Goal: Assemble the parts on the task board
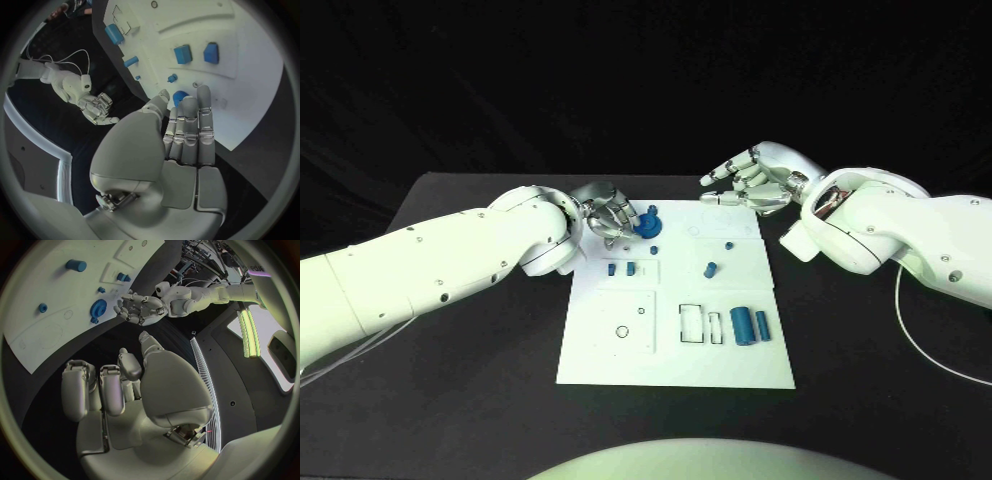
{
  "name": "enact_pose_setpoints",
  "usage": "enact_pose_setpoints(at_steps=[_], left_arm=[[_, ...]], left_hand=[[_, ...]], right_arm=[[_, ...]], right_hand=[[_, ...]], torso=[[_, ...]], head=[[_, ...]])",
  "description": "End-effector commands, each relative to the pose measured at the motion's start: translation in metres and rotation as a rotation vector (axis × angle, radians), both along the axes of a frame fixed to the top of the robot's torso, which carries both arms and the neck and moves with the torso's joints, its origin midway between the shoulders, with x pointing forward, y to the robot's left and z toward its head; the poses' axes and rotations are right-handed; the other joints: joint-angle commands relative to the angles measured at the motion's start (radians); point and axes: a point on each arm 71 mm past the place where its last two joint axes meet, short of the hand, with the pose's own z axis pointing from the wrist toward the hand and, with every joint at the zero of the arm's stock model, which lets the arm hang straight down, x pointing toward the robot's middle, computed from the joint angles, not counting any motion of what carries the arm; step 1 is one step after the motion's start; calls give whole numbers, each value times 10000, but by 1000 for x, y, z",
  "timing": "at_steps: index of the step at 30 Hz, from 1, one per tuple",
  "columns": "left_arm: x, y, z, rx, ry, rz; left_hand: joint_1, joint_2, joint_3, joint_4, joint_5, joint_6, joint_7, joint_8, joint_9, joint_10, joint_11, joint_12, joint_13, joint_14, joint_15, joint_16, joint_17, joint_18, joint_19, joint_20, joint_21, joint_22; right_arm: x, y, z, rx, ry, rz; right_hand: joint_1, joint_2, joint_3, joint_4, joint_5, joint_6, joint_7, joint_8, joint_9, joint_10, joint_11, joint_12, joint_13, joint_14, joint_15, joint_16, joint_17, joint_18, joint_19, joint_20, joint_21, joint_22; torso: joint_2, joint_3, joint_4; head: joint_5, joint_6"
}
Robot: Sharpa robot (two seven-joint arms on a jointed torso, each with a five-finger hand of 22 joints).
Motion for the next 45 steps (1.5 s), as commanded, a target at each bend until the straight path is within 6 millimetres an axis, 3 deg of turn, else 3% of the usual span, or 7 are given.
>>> enact_pose_setpoints(at_steps=[1, 3, 6, 14, 21, 35, 45], left_arm=[[-3, -16, 7, 340, -2142, -1916], [-4, -23, 3, 964, -2521, -2253], [-4, -29, -1, 1596, -2752, -2458], [-3, -41, -7, 2589, -2864, -2761], [-1, -46, -12, 3278, -2631, -2891], [3, -54, -20, 3796, -2192, -3003], [4, -59, -23, 3819, -2131, -3022]], left_hand=[[80, -417, 247, -25, -36, 465, -172, -663, -794, 507, 20, -887, -1120, 249, 18, 47, -288, 130, 243, 2, -177, -141], [-146, -563, 0, 49, -50, 721, 10, -849, -1051, 518, 25, -1135, -1472, 861, 36, 707, 164, 134, 584, -15, -163, -181], [-256, -569, -256, 99, -58, 1064, -12, -965, -1267, 742, -17, -1268, -1759, 1824, -52, 1945, 1293, 98, 1161, -60, 117, -31], [-83, -387, -330, 112, -48, 1863, -107, -1302, -1740, 1631, -149, -1695, -2382, 3279, -214, 4354, 3800, -531, 3090, -241, 3680, 3015], [38, -348, -41, 136, -39, 2425, -280, -1454, -1946, 2278, -303, -2066, -2690, 3467, -357, 4579, 3867, -734, 3541, -371, 4826, 4042], [93, -362, 280, 145, -36, 2708, -311, -1663, -2126, 2641, -345, -2450, -2905, 3507, -389, 4578, 3709, -795, 3631, -420, 5175, 4396], [89, -352, 453, 144, -66, 2842, -333, -1741, -2195, 2846, -381, -2565, -2952, 3532, -425, 4588, 3642, -833, 3693, -448, 5379, 4594]], right_arm=[[-1, 2, -1, -48, 38, 183], [0, 3, -1, -48, 45, 192], [0, 3, -1, -48, 50, 191], [-1, 5, -1, -42, 56, 222], [0, 6, -1, -39, 58, 248], [0, 8, -1, -32, 53, 293], [-1, 9, -1, -32, 56, 326]], right_hand=[[-55, 7, -36, 43, 69, 81, -5, -48, -11, -36, -5, -20, 4, 634, -91, -36, 742, 102, -63, -19, -46, -11], [-54, 8, -35, 42, 70, 81, -5, -48, -11, -36, -5, -18, 5, 634, -91, -36, 742, 102, -63, -19, -46, -12], [-41, 23, -29, 37, 79, 82, -6, -48, -11, -35, -7, -16, 6, 634, -92, -38, 740, 101, -59, -19, -43, -5], [-35, 32, -25, 35, 82, 82, -6, -48, -11, -37, -8, -19, 3, 635, -93, -37, 743, 101, -59, -20, -44, -4], [-35, 32, -25, 35, 82, 82, -6, -48, -11, -37, -8, -19, 3, 635, -93, -37, 743, 101, -59, -20, -44, -4], [-16, 51, -16, 26, 89, 84, -8, -48, -11, -29, -9, -2, 14, 637, -94, -35, 750, 99, -55, -21, -42, 2], [-16, 51, -16, 26, 89, 84, -8, -48, -11, -29, -9, -2, 14, 637, -94, -35, 750, 99, -55, -21, -42, 2]], torso=[[3, 4, -8], [9, -1, -16], [16, 5, -13], [3, -2, 2], [-2, 5, -6], [9, 0, -16], [-5, 1, 16]], head=[[-29, 35], [-43, 57], [-55, 69], [-71, 48], [-60, 48], [-30, -13], [-65, -54]])
